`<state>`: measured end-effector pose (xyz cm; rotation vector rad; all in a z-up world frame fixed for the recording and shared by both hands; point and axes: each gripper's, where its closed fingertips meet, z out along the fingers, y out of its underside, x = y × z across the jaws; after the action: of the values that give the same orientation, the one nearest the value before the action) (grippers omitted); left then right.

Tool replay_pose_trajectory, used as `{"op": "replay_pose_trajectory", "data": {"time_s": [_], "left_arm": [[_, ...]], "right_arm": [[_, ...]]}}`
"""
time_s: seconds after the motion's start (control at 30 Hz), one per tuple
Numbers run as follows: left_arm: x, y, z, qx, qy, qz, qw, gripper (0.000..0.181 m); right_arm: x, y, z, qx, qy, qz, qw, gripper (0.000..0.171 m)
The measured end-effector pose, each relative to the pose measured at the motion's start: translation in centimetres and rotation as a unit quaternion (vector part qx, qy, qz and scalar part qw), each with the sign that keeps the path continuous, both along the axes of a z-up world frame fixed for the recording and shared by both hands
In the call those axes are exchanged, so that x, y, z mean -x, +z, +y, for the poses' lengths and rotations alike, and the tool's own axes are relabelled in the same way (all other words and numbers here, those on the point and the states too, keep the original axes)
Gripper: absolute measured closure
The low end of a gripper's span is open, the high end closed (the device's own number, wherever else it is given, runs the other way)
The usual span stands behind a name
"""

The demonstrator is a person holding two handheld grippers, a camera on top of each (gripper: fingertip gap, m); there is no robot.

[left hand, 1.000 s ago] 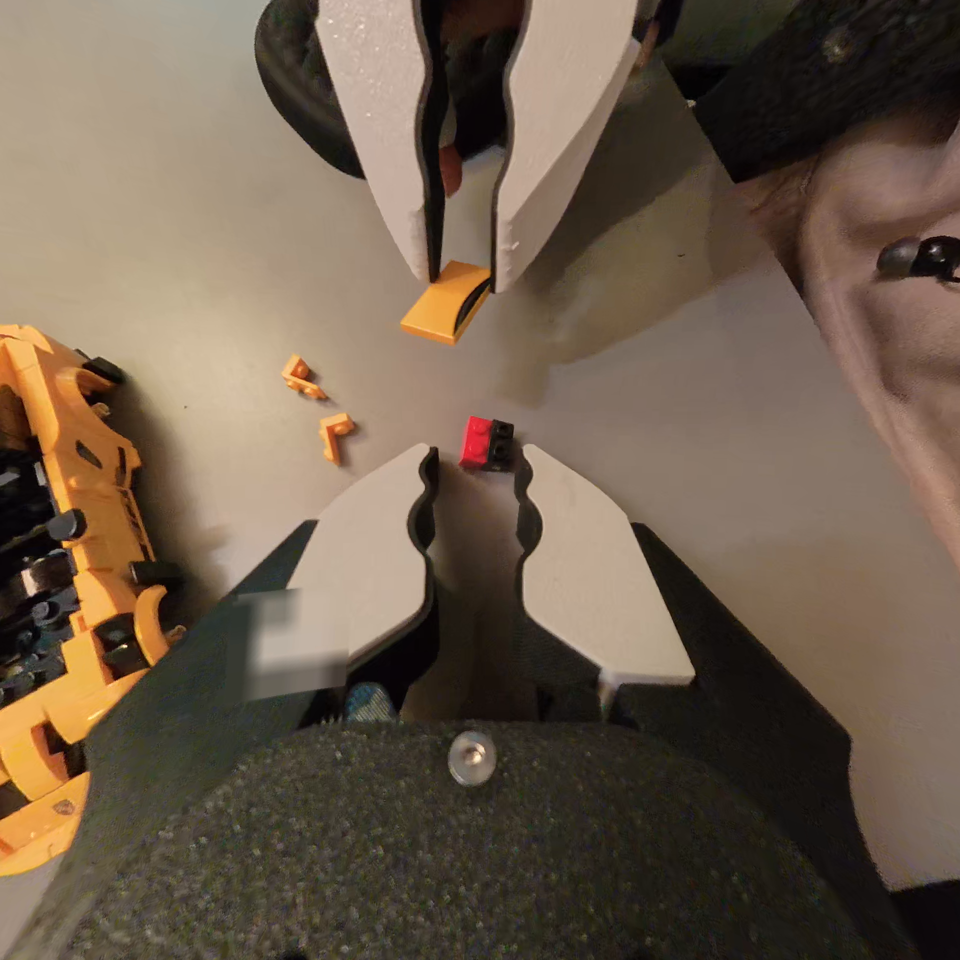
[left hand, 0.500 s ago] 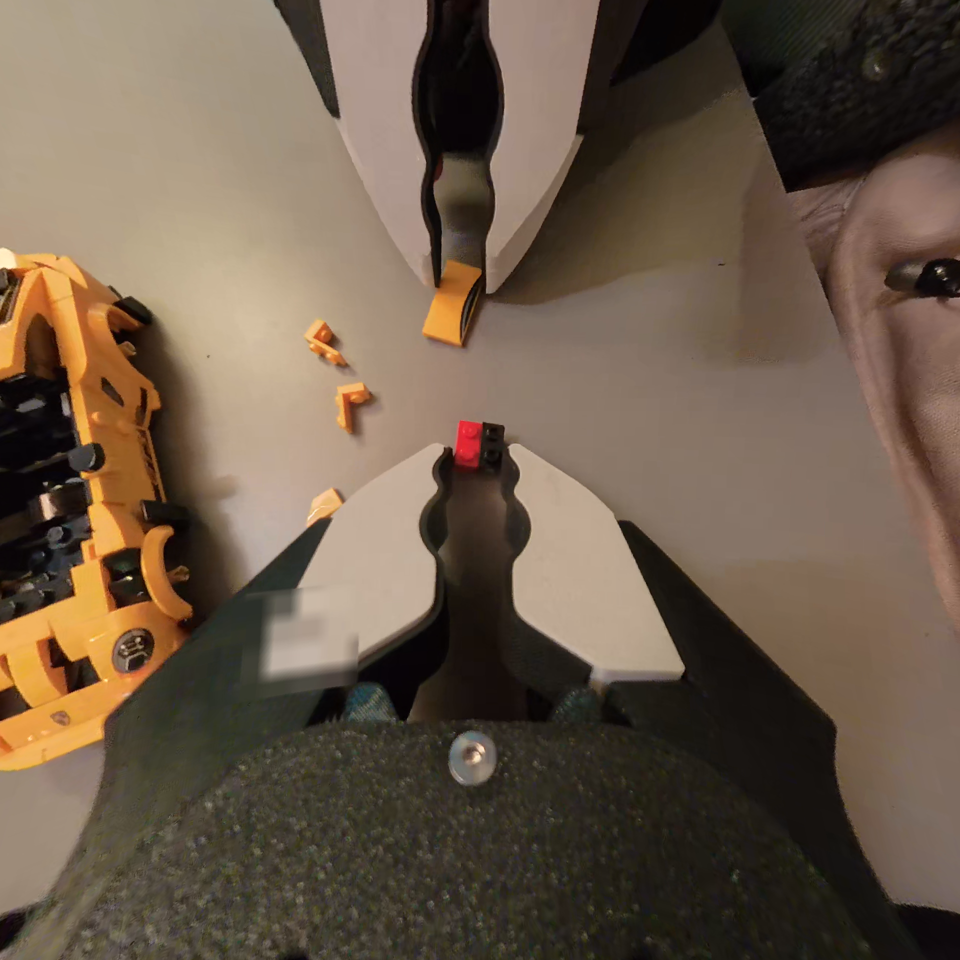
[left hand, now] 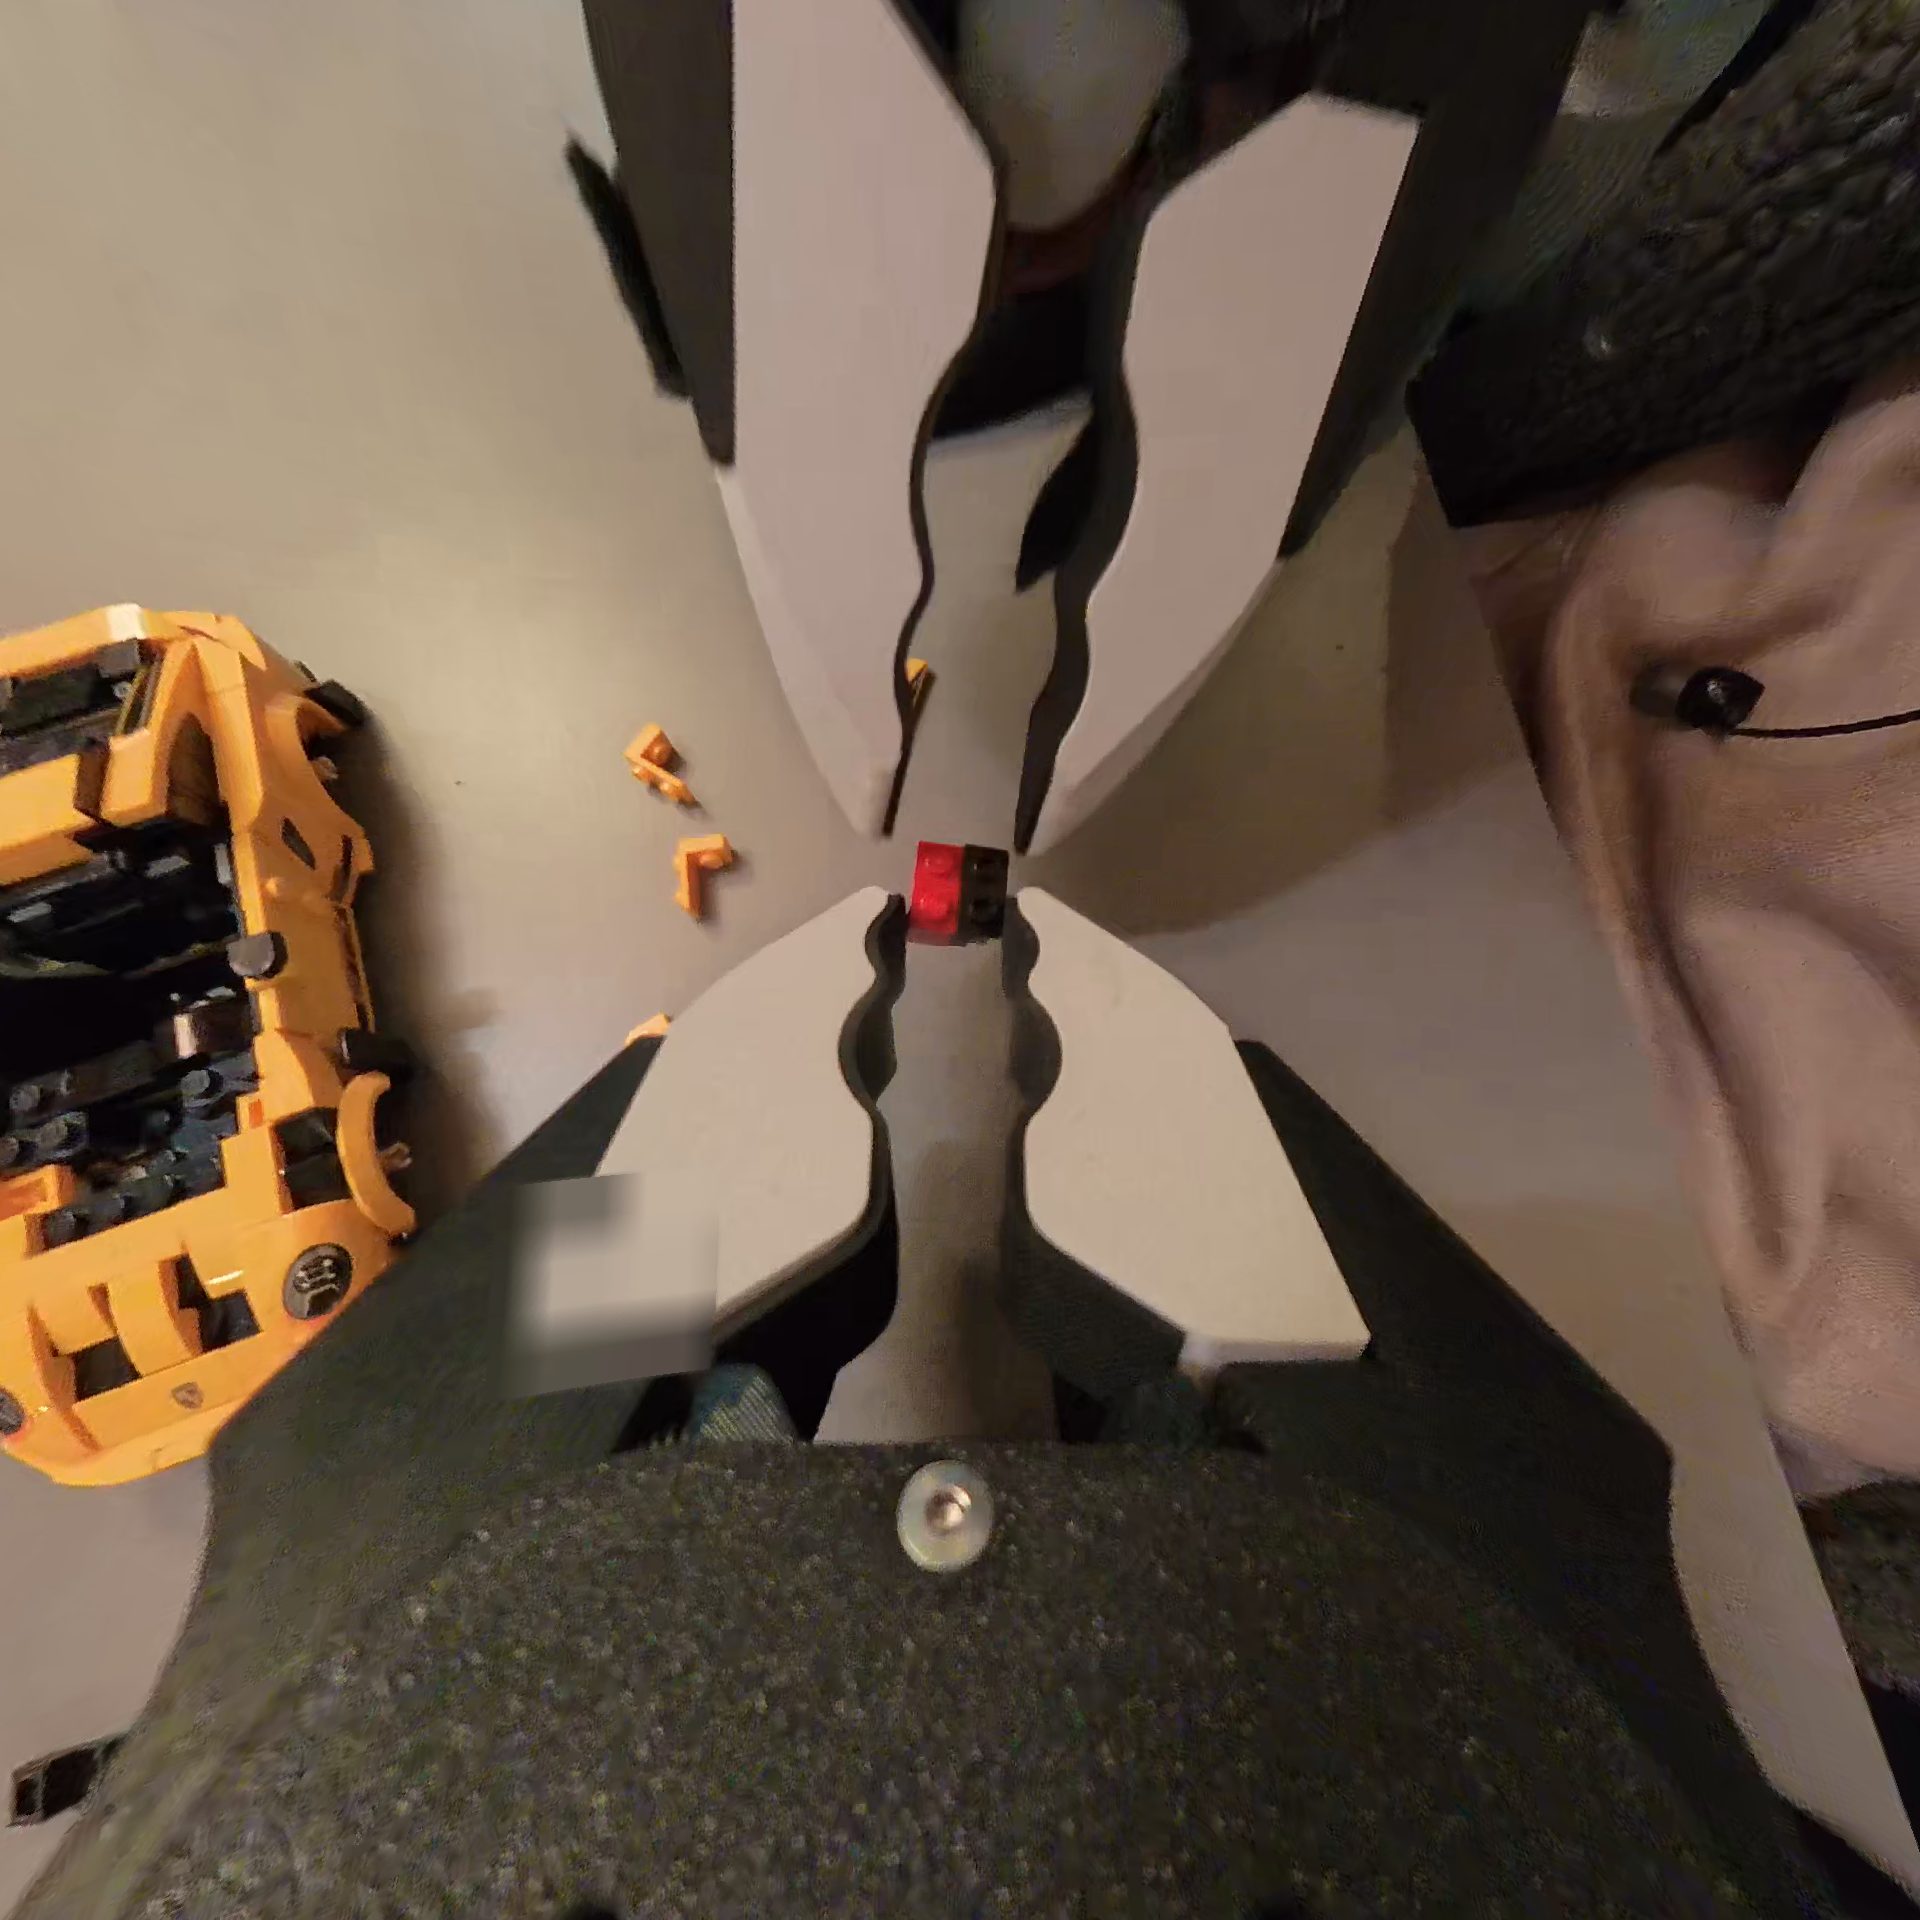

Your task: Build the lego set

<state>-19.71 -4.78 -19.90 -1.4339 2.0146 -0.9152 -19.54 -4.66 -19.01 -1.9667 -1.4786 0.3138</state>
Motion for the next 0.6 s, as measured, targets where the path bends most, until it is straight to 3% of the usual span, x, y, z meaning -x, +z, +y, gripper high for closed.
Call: {"op": "replay_pose_trajectory", "data": {"time_s": [0.17,0.27,0.43,0.6], "left_arm": [[0.2,1.1,-0.3,0.003,-0.003,-0.027,1.000,0.165],[0.3,3.4,-0.4,0.042,-0.007,-0.087,0.995,0.165],[0.7,9.3,-0.5,0.140,-0.014,-0.235,0.962,0.160],[0.7,11.1,-0.7,0.161,-0.014,-0.272,0.949,0.164]], "right_arm": [[0.7,0.3,-0.2,0.004,0.010,0.034,0.999,0.155],[1.0,2.2,-0.3,0.003,0.000,0.139,0.990,0.156],[0.8,8.5,-0.7,-0.003,-0.020,0.408,0.913,0.156],[1.2,10.7,-1.1,-0.004,0.000,0.479,0.878,0.156]]}}
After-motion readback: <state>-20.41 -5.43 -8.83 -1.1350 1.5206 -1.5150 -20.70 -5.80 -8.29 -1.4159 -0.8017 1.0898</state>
